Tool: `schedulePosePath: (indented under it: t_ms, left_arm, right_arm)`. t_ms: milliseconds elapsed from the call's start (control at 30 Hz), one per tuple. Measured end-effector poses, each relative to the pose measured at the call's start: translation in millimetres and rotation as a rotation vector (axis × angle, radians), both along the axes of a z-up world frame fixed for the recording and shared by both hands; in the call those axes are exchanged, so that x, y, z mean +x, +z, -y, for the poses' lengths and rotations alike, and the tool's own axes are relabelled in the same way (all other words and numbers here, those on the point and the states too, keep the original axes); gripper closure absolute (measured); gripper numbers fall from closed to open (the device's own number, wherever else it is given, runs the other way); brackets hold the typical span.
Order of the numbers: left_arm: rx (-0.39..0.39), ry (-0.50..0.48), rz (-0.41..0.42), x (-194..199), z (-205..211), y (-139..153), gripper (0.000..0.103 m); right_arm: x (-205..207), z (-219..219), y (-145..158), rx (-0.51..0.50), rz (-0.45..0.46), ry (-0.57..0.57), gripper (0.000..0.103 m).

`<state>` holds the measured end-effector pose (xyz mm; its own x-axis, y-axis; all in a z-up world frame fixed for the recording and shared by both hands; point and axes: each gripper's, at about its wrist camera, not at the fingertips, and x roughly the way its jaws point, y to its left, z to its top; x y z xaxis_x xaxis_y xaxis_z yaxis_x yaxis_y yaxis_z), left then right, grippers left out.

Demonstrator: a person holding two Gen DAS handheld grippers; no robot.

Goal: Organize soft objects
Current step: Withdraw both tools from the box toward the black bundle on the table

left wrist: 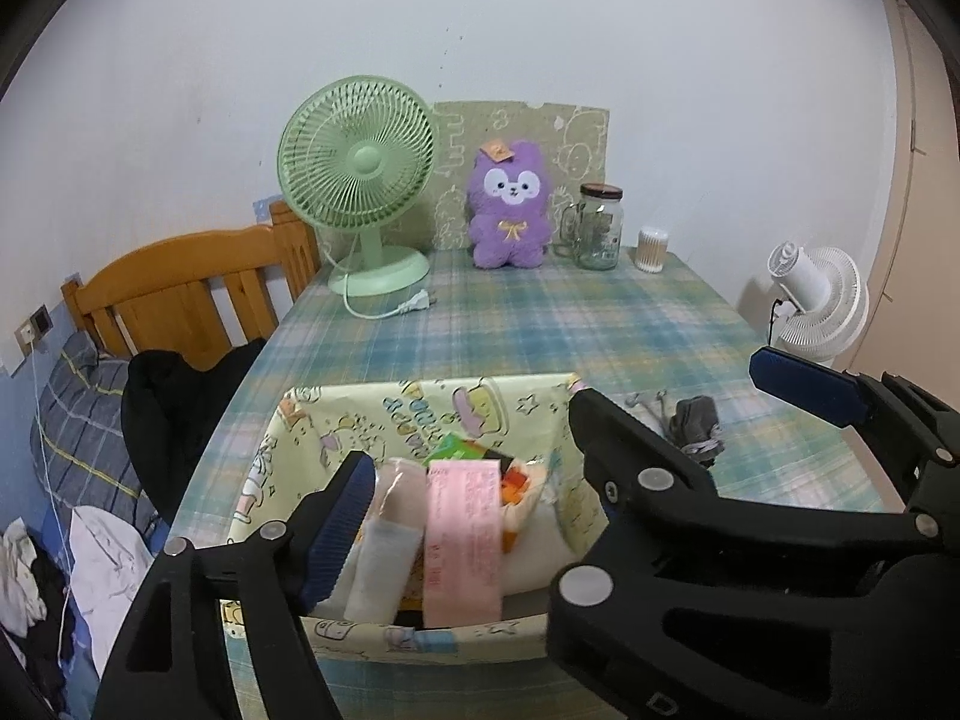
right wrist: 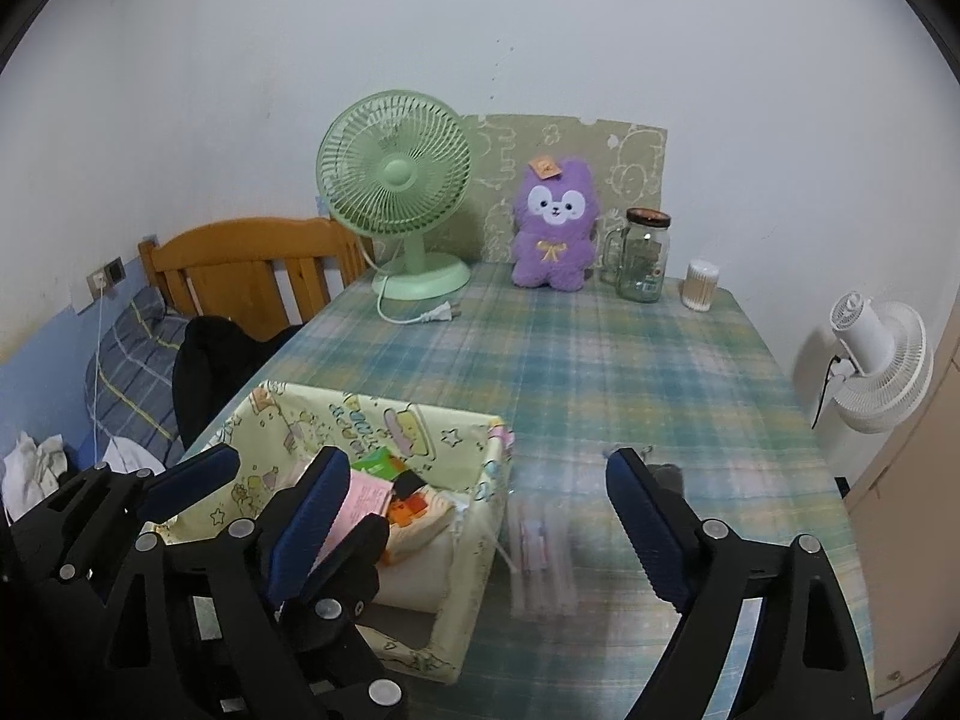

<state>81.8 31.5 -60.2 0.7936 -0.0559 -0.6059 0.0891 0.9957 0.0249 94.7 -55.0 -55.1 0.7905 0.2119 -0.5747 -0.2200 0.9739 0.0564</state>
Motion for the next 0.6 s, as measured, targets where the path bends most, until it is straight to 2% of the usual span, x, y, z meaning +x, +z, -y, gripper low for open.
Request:
schedulePosePath:
  t_ms: [233,600]
  left_arm:
    - [0.004,0.004,0.033,-3.5,17.5,11.9,0.011]
    - [0.014,-0.02,0.057,-9.6,47.5,20.6,0.007]
  right_arm:
    - [-3.4,19.5,12.6,0.024,0.032,-0.012,0.007]
    - [-11.3,50.1,20.6,0.05,0.068,-0.036,0.001]
